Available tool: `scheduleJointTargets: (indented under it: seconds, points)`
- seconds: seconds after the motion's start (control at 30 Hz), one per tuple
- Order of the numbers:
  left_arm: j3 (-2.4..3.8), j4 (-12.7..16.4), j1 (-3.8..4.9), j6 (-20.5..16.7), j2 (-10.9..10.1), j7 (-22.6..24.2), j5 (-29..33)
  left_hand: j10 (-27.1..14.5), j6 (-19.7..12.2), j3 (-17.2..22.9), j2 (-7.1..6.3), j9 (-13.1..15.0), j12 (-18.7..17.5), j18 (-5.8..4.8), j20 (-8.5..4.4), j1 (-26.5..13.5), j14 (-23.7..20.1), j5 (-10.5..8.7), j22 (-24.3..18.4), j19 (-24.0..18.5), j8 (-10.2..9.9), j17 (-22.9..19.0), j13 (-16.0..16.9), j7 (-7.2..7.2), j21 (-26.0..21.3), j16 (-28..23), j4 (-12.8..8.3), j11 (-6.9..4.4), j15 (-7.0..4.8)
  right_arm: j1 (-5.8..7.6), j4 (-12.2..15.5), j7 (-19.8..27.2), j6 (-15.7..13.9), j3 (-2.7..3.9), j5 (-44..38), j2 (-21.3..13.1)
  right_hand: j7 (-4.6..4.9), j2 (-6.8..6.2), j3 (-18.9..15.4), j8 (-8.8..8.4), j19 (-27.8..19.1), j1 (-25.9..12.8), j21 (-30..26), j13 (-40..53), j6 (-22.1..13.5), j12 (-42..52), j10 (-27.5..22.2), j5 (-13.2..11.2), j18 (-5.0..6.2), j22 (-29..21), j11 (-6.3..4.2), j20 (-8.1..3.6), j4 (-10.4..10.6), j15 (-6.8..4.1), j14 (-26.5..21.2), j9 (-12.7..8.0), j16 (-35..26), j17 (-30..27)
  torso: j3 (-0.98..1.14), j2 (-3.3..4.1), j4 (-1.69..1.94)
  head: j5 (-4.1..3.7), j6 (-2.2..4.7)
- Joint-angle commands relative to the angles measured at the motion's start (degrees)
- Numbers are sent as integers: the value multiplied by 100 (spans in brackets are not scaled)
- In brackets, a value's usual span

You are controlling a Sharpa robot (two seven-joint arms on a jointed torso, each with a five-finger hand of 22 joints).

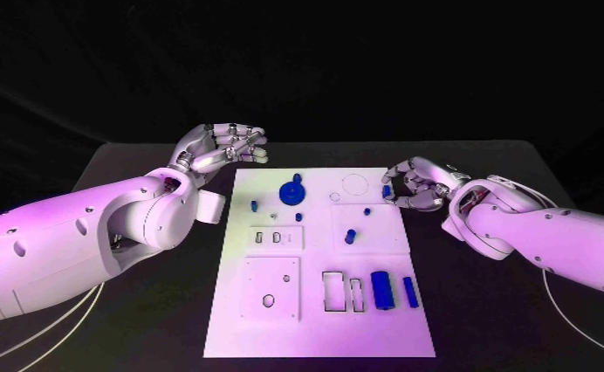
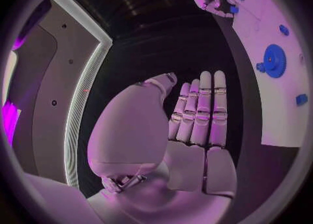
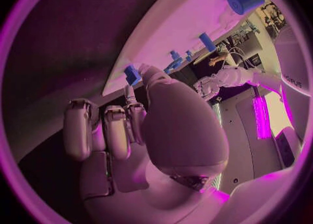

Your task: Assemble the parts on the task board

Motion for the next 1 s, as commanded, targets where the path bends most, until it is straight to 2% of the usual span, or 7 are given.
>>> scheduleJointTargets:
  seconds: [0.03, 0.5, 0.8, 1.0]
  points:
    - [3, 9, 1, 101, 8, 39, 12, 53, 17, 26, -26, 5, -25, 59, 13, -47, -15, -35, 9, -29, -20, 6, -1, 6, 40, -17, -9, 2, 19, -8, -10, -47, 118, 0, -103, 18, 0, 39, 26, 38, 43, 8, 23, 697, 54, 36, 50, 14, 19, 607, -13, -11, 16, -6, 504, 9, 22, 1077, -2, 1, -1, -1, 0]
    - [3, 10, 1, 98, 0, 30, 12, 55, 14, 37, -25, 6, -35, 59, 13, -54, -16, -35, 12, -35, -22, 15, -1, 10, 48, -21, -17, 4, 20, -23, -98, -81, 135, 0, -109, 86, -88, 205, 324, 124, 82, 54, 58, 738, 371, 73, 85, 17, 8, 657, -91, -67, 51, -71, 509, 32, 29, 1104, -2, -3, 0, 8, -11]
    - [3, 14, 2, 94, -9, 27, 12, 55, 14, 37, -25, 6, -35, 59, 13, -54, -16, -35, 12, -35, -22, 15, -1, 10, 48, -21, -17, 4, 20, -41, -134, -93, 128, 1, -109, 120, -101, 225, 383, 134, 91, 68, 69, 748, 401, 82, 93, 19, 4, 670, -105, -79, 42, -83, 512, 34, 32, 1115, -2, -4, 0, 10, -23]
    - [3, 14, 2, 94, -10, 26, 12, 55, 14, 37, -25, 6, -35, 59, 13, -54, -16, -35, 12, -35, -22, 15, -1, 10, 48, -21, -17, 4, 20, -44, -131, -123, -21, 1, -115, 127, -132, 266, 500, 168, 106, 103, 83, 761, 475, 92, 105, 21, 0, 689, -131, -101, 8, -107, 513, 47, 33, 1120, -1, -7, -1, 16, -27]
